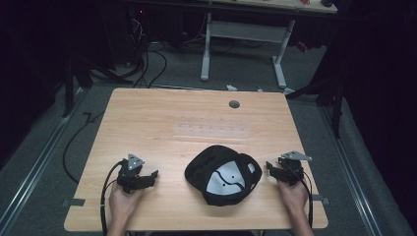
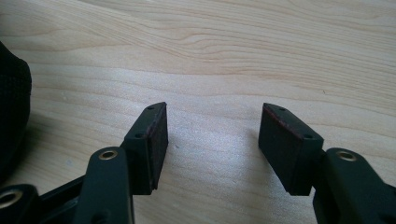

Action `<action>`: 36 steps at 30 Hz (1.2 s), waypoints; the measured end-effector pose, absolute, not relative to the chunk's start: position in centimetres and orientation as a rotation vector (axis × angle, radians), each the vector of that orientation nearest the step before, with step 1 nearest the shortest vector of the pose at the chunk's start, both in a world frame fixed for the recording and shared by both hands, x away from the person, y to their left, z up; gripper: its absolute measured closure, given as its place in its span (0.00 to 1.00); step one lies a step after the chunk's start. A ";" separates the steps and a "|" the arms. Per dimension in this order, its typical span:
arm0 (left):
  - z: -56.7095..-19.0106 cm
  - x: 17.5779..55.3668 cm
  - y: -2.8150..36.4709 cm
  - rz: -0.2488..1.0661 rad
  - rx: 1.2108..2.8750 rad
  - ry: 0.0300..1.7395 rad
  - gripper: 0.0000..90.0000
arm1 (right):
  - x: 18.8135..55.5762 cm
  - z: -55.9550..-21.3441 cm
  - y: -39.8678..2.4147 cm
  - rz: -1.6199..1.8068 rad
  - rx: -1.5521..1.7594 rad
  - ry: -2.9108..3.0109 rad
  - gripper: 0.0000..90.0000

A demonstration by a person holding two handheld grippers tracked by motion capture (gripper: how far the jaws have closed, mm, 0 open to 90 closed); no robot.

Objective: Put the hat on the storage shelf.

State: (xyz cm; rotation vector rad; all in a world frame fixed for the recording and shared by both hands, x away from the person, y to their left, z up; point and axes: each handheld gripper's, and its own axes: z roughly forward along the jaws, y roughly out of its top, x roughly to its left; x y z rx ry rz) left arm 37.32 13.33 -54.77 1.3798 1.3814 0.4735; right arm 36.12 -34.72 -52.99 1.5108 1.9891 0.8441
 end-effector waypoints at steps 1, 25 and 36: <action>-54.8 37.3 13.3 0.472 1.381 1.382 0.26 | 36.1 -53.0 -34.7 0.844 1.511 1.989 0.47; -54.8 37.3 13.3 0.474 1.380 1.381 0.26 | 36.2 -53.0 -34.6 0.848 1.502 1.999 0.45; -54.8 37.3 13.3 0.475 1.377 1.384 0.27 | 36.2 -53.0 -34.8 0.863 1.523 1.983 0.49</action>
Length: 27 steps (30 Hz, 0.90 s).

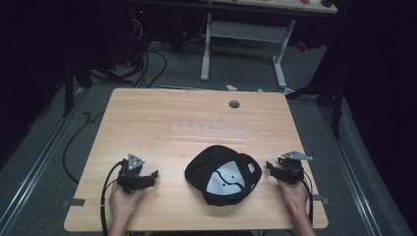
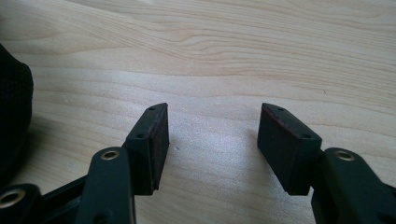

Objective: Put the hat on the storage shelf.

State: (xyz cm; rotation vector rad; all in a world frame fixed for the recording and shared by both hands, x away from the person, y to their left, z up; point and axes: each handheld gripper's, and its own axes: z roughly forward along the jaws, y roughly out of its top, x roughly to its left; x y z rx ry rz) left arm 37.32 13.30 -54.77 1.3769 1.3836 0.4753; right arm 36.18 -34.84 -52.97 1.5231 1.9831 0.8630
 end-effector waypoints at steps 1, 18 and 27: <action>-54.8 37.3 13.3 0.476 1.378 1.384 0.27 | 36.2 -53.0 -34.9 0.878 1.531 1.983 0.49; -54.7 37.3 13.3 0.475 1.374 1.386 0.27 | 34.7 -50.7 -34.8 1.027 1.480 1.945 0.50; -54.7 37.3 13.3 0.475 1.373 1.387 0.27 | 34.2 -49.3 -34.0 1.094 1.419 1.961 0.50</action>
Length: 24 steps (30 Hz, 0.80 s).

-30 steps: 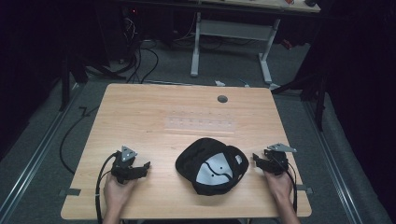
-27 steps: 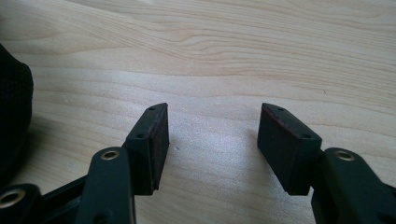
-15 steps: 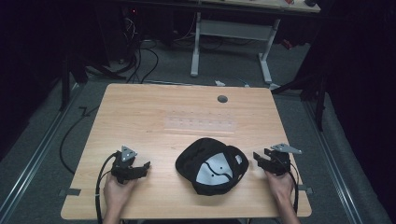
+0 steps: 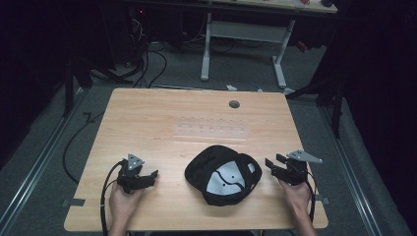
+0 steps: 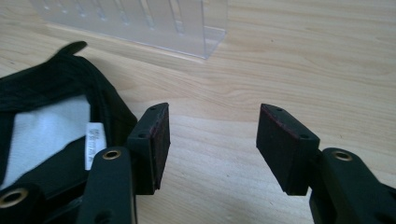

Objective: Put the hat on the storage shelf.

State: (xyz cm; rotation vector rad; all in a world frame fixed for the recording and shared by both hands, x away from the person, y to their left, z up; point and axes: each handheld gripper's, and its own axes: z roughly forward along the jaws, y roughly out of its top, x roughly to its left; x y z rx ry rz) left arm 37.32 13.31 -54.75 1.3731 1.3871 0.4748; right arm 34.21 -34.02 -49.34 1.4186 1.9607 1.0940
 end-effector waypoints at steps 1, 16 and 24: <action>-54.7 37.3 13.3 0.475 1.373 1.387 0.27 | 34.2 -49.2 -33.9 1.099 1.414 1.961 0.50; -54.7 37.3 13.3 0.475 1.372 1.388 0.28 | 34.7 -47.5 -31.5 1.142 1.325 2.082 0.48; -54.7 37.3 13.3 0.476 1.373 1.388 0.28 | 35.6 -47.1 -29.5 1.149 1.248 2.156 0.47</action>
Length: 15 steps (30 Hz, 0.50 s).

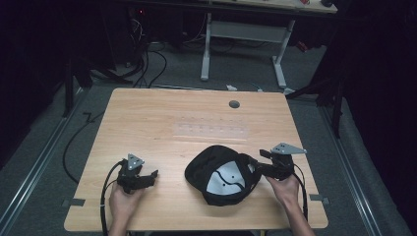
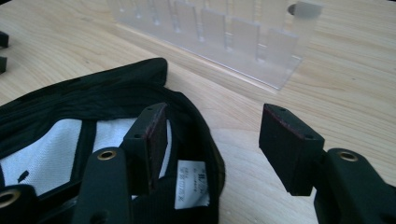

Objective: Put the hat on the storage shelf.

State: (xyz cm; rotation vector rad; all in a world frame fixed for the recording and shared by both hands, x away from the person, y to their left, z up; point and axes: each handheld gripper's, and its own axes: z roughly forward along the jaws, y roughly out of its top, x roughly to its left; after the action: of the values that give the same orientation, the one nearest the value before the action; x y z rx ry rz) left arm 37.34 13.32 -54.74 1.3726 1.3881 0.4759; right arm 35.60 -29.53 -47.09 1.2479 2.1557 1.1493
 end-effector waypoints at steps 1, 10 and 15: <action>-54.7 37.3 13.3 0.476 1.373 1.388 0.28 | 35.7 -47.1 -29.3 1.148 1.246 2.165 0.47; -54.7 37.3 13.3 0.476 1.372 1.389 0.28 | 37.0 -47.3 -27.5 1.112 1.200 2.224 0.47; -54.7 37.3 13.3 0.476 1.373 1.389 0.28 | 37.6 -47.7 -27.0 1.097 1.198 2.256 0.47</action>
State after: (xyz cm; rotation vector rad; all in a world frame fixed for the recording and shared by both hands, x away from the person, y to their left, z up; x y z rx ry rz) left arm 37.34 13.32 -54.74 1.3727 1.3885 0.4762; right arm 37.62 -27.02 -47.68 1.1979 2.2560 1.0969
